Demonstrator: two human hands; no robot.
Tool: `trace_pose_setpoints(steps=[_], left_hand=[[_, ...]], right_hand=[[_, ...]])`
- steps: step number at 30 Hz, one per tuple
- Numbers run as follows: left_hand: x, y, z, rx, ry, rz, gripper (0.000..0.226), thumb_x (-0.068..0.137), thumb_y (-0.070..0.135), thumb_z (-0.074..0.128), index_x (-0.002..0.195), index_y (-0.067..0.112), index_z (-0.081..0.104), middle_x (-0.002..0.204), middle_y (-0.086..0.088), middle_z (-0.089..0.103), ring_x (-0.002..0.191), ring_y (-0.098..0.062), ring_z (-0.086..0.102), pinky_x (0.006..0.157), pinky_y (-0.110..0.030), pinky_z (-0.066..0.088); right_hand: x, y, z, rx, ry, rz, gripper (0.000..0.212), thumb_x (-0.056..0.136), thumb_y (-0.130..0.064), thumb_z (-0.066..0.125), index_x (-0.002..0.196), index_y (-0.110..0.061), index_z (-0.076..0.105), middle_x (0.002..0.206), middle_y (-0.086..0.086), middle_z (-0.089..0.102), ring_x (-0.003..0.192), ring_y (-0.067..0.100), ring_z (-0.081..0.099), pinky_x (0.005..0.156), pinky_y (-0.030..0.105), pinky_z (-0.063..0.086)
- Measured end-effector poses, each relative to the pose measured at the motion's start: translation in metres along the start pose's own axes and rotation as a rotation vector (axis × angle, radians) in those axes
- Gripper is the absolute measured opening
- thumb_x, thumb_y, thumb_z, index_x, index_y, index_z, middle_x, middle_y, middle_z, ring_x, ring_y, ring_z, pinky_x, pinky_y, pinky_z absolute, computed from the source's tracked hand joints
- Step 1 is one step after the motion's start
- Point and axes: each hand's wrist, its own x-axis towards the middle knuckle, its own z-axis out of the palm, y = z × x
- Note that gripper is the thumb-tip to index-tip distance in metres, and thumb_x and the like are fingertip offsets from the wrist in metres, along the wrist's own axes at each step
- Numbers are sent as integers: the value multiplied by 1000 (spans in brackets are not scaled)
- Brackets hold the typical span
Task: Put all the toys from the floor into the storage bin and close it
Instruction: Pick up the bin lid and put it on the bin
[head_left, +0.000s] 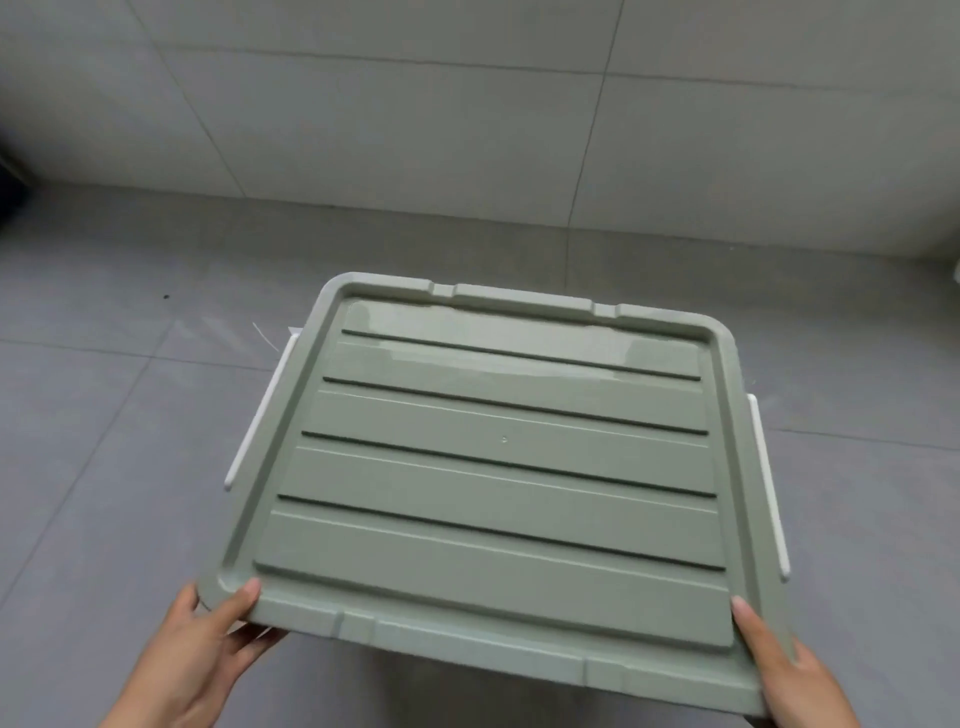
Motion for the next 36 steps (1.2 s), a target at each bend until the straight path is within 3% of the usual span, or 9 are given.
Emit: trace_pose_setpoints(steps=[2, 5, 8, 11, 16, 19, 22, 30, 36], left_hand=[[18, 11, 26, 3, -32, 28, 31, 94, -3, 44, 124, 5, 45, 102, -13, 58, 86, -36, 57, 52, -36, 57], [44, 30, 71, -19, -49, 67, 18, 94, -2, 45, 111, 4, 47, 105, -16, 55, 86, -33, 56, 68, -41, 59], [71, 48, 116, -61, -38, 104, 23, 95, -1, 45, 116, 6, 42, 101, -16, 53, 100, -36, 50, 94, -51, 43], [100, 60, 152, -88, -58, 162, 39, 95, 3, 48, 132, 2, 40, 109, -15, 55, 108, -35, 50, 94, -50, 43], [131, 72, 198, -137, -47, 296, 46, 94, 9, 53, 137, 7, 38, 134, -13, 50, 121, -33, 50, 97, -49, 44], [144, 78, 215, -148, -47, 388, 45, 95, 11, 51, 138, 11, 39, 138, -10, 49, 117, -30, 52, 92, -44, 46], [152, 87, 223, -144, -98, 439, 43, 97, 8, 46, 140, 11, 37, 138, -10, 49, 108, -27, 52, 92, -43, 45], [175, 106, 243, -46, -104, 433, 39, 97, 12, 48, 135, 18, 43, 133, -13, 51, 101, -34, 56, 88, -44, 48], [184, 117, 262, -21, -71, 421, 38, 97, 15, 48, 134, 21, 45, 136, -12, 51, 111, -34, 56, 87, -44, 50]], right_hand=[[20, -19, 0, 8, -26, -9, 85, 38, -76, 74, 92, -11, 67, 98, 13, 69, 86, 26, 63, 88, 42, 50], [50, -61, 12, 148, -70, -71, 43, 80, -41, 66, 105, -6, 61, 97, 17, 67, 72, 24, 59, 63, 32, 49], [92, -101, 19, 175, -63, -168, 35, 88, -30, 58, 110, -3, 58, 79, 9, 62, 66, 20, 54, 54, 27, 45], [119, -134, 26, 258, -81, -234, 23, 93, -23, 52, 107, -6, 55, 79, 7, 59, 68, 18, 53, 41, 21, 52], [155, -170, 35, 450, -170, -351, 22, 95, -10, 41, 113, -1, 49, 91, 9, 53, 78, 19, 54, 59, 33, 57], [168, -178, 40, 498, -228, -378, 24, 96, -10, 43, 116, 0, 50, 108, 14, 55, 91, 25, 56, 85, 47, 52], [177, -182, 45, 565, -281, -385, 20, 96, -13, 44, 111, -3, 54, 116, 16, 56, 104, 30, 54, 95, 53, 45], [193, -209, 62, 485, -258, -477, 35, 100, -21, 35, 135, -24, 41, 124, 1, 52, 95, 15, 54, 79, 40, 53], [201, -233, 72, 447, -210, -498, 37, 101, -22, 32, 137, -29, 36, 109, -4, 51, 91, 15, 52, 71, 37, 51]])
